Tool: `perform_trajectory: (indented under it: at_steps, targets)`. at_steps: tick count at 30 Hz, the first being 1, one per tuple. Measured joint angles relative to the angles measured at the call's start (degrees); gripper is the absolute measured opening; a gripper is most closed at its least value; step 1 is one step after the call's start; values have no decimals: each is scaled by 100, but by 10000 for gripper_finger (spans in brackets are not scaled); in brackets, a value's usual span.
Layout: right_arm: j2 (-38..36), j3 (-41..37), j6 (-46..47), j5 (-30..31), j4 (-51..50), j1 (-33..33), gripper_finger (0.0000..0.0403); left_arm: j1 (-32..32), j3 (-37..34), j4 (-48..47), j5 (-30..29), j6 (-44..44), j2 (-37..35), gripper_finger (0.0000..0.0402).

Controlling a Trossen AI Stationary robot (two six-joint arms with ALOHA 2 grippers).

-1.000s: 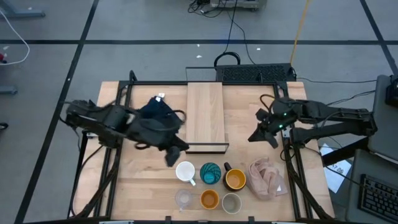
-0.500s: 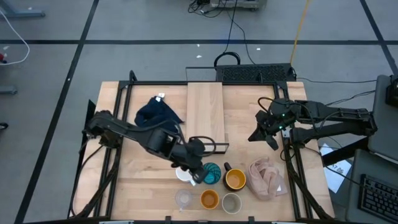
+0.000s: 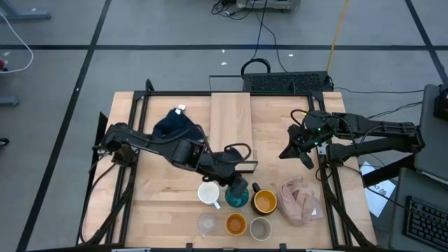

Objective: Stack small to large cups/mugs on shelf
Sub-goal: Put the blue cup on the shelf

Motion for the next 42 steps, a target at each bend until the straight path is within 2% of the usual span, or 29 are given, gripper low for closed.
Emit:
perform_trajectory:
  at_steps: [4,9,12,17,20,23,26,32,35,38,42]
  targets:
    - [0,0,45,0,0,0,0,136,0,-66,159,295,0,37]
    - [0,0,54,-2,-26,0,0,252,0,-156,91,18,0,37]
    - [0,0,49,-1,-84,0,0,217,0,-108,454,104,30,37]
    - [0,0,-37,-2,-116,0,0,105,0,-142,316,-335,44,37]
    - [0,0,-89,-2,-114,0,0,142,0,-253,681,-572,43,40]
    - [0,0,-113,-2,-113,0,0,161,2,-706,859,-740,83,57]
    - [0,0,-164,-2,-112,0,0,128,-4,-1129,853,-1041,125,92]
    - [0,0,-269,-2,-157,0,0,90,-2,-1318,404,-1437,109,151]
    - [0,0,-290,-4,-166,0,0,45,9,-1483,322,-1611,158,158]
    - [0,0,-313,-4,-180,2,0,-6,7,-1802,705,-1657,365,159]
    - [0,0,-392,-6,-201,2,0,-69,-4,-1678,1030,-1583,637,159]
